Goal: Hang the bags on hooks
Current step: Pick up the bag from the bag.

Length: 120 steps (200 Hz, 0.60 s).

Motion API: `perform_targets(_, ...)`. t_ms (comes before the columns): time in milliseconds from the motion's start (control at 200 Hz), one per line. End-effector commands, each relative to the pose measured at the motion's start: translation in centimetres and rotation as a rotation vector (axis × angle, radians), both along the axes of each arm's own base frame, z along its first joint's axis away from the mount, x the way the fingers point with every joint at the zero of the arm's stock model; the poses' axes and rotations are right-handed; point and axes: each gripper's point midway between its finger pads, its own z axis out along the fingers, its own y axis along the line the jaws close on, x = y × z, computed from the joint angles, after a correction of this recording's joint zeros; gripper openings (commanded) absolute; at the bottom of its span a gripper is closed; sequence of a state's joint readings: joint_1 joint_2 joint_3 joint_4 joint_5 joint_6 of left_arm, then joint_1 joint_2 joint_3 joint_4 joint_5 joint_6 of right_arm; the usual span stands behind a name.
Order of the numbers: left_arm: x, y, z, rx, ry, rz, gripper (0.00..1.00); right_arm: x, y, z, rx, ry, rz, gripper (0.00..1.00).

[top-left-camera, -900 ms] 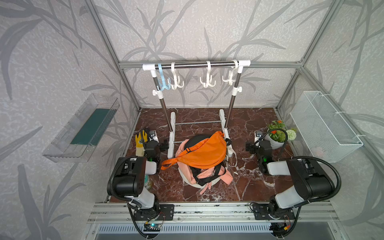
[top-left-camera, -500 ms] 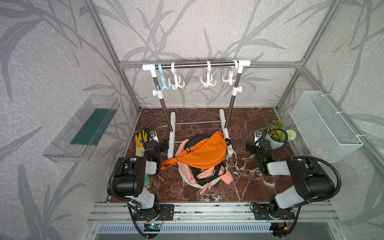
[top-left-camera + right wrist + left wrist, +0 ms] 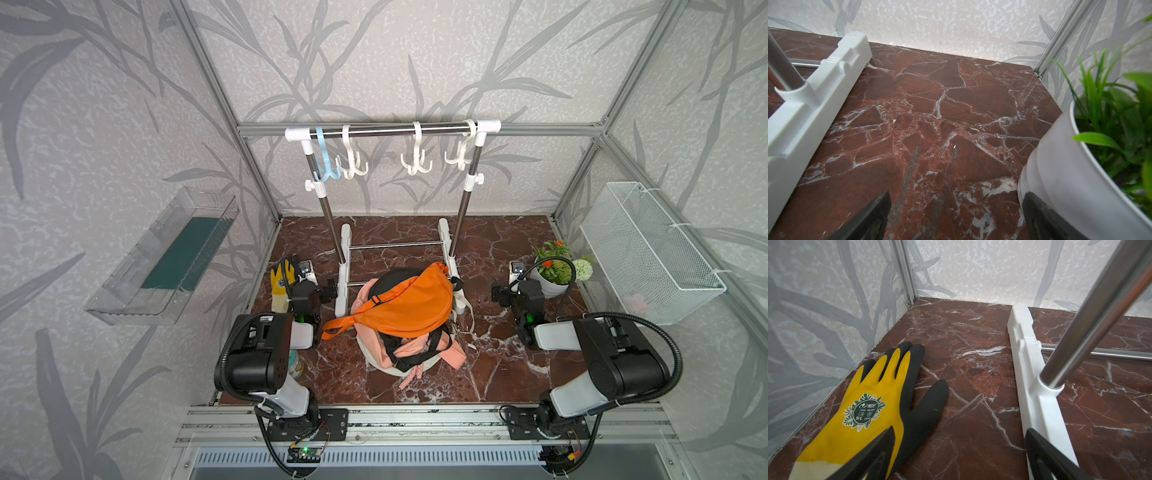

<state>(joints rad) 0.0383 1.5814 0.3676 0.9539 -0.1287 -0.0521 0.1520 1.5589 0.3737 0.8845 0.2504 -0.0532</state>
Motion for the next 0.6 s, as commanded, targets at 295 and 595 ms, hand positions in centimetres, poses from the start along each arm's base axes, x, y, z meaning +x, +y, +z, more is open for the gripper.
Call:
perform_targets(295,-0.5,1.1,1.9,0.027,-0.05,0.09,0.98,0.7,-0.2,2.9,-0.018,-0.05,-0.026,0.99)
perform_targets(595,-6.1,3.2,12.5,-0.208,-0.2,0.333,0.99,-0.8,6.7,14.3,0.327,-0.091,0.289,0.98)
